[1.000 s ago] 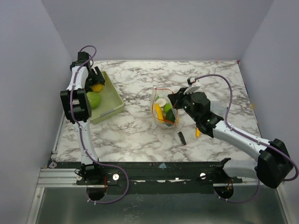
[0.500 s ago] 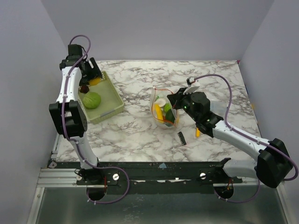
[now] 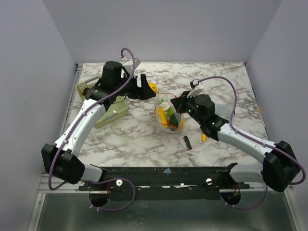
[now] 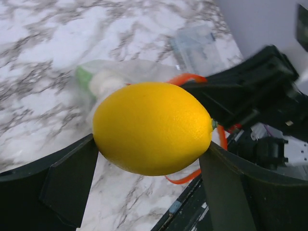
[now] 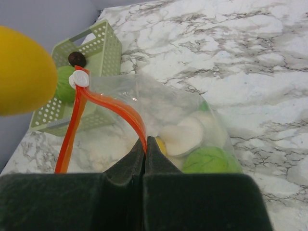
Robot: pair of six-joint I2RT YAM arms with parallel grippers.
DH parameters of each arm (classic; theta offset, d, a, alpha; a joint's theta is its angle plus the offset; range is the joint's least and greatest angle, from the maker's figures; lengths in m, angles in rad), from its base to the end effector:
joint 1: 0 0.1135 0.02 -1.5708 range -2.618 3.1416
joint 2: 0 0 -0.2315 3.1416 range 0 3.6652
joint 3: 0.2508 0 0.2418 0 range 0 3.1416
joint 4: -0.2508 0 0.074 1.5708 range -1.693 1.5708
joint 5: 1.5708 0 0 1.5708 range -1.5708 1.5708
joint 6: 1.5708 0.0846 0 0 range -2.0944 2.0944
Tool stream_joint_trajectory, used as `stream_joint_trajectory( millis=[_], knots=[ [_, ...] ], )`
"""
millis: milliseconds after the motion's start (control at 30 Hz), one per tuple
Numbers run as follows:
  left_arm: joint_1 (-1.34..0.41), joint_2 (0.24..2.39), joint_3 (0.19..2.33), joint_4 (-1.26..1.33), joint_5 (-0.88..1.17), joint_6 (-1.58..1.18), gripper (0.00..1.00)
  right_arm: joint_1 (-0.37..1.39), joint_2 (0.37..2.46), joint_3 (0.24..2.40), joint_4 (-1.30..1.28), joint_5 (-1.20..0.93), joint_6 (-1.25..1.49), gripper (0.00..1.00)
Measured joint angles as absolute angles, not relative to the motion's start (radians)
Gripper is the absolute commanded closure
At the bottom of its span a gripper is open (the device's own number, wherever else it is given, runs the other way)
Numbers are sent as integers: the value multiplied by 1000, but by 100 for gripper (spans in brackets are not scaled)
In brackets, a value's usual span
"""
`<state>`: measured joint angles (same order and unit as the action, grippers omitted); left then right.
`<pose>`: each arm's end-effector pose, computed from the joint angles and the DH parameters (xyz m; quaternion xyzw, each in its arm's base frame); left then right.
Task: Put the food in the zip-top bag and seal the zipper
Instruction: Place the fake fruit in the zipper food storage bag.
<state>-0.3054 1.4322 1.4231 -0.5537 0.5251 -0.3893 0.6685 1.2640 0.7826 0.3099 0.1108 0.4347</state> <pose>0.3185 -0.1449 0.3221 0.0898 0.8502 -0.3725 0.3612 0.2736 0.2042 0.2519 -0.0537 0.7628 0.3009 0.5698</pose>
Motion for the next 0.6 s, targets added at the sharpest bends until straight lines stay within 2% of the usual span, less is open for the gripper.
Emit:
stream_joint_trajectory(
  millis=[233,267,333,433,533,600],
  knots=[
    [-516,1301,1246,-341,584,-331,100,669,1264,783,308,111,434,99],
    [-532,1303,1241,-336,584,-321,97,669,1264,783,308,111,434,99],
    [-567,1313,1237,-336,582,-291,83,669,1264,783,308,111,434,99],
    [-618,1356,1246,-346,564,-247,46,669,1264,783,308,111,434,99],
    [-628,1397,1252,-351,525,-220,20,669,1264,783,308,111,434,99],
    [-628,1409,1252,-362,500,-208,7,669,1264,784,304,112,434,99]
  ],
)
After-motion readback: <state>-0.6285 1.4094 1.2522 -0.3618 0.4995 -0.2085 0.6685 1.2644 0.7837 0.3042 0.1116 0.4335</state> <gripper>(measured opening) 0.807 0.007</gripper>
